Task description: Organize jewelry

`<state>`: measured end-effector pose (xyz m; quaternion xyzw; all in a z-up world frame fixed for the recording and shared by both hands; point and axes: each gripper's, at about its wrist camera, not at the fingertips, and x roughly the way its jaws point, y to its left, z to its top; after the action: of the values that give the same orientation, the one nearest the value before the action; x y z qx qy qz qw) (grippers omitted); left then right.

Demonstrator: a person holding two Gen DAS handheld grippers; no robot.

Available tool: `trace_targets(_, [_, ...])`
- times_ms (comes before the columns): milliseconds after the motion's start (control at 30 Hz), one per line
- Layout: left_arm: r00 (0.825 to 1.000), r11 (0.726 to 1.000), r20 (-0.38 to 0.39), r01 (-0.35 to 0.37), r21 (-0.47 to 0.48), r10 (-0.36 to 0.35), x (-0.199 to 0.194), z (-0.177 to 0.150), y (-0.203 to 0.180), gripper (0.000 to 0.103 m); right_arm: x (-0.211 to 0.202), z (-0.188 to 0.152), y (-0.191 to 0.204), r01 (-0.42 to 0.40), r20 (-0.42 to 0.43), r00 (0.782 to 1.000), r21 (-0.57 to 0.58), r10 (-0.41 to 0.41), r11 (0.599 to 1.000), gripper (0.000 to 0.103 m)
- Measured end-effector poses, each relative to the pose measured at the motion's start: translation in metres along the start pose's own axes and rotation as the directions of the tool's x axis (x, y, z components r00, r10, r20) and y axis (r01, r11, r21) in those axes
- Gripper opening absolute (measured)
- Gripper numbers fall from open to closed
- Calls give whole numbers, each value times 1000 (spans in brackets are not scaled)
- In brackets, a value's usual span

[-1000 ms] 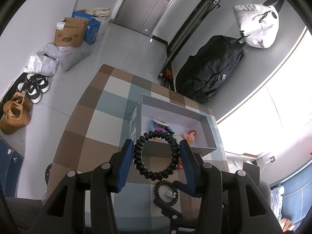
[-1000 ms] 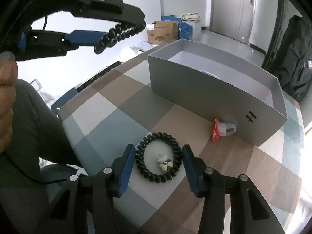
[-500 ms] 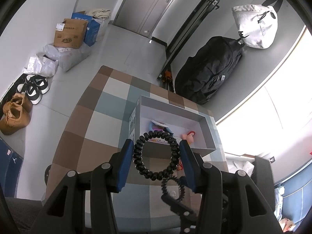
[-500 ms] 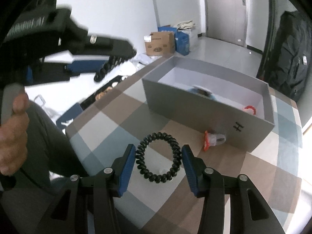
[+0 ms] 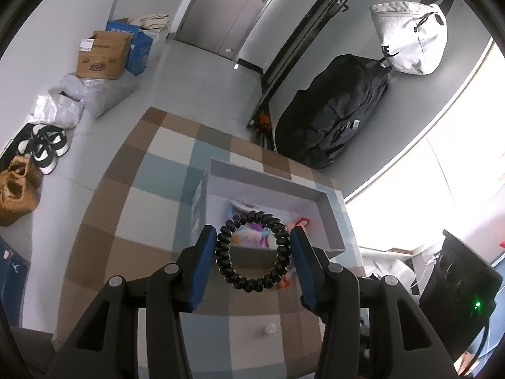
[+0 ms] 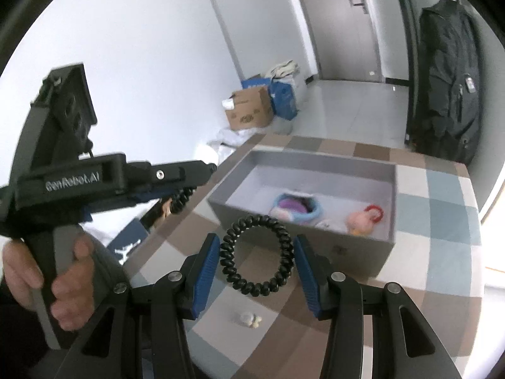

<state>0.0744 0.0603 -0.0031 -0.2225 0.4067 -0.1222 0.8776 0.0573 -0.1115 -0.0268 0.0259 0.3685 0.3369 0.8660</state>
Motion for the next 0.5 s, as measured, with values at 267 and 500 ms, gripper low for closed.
trace_targets(267, [1000, 999, -11, 13, 38, -12, 19, 9, -8, 43, 0, 17, -21, 7, 38, 999, 39, -8, 999, 47])
trace_targets(500, [999, 998, -32, 3, 67, -1, 35, 18, -14, 43, 4, 33, -48, -14, 61, 998, 98, 8, 995, 47])
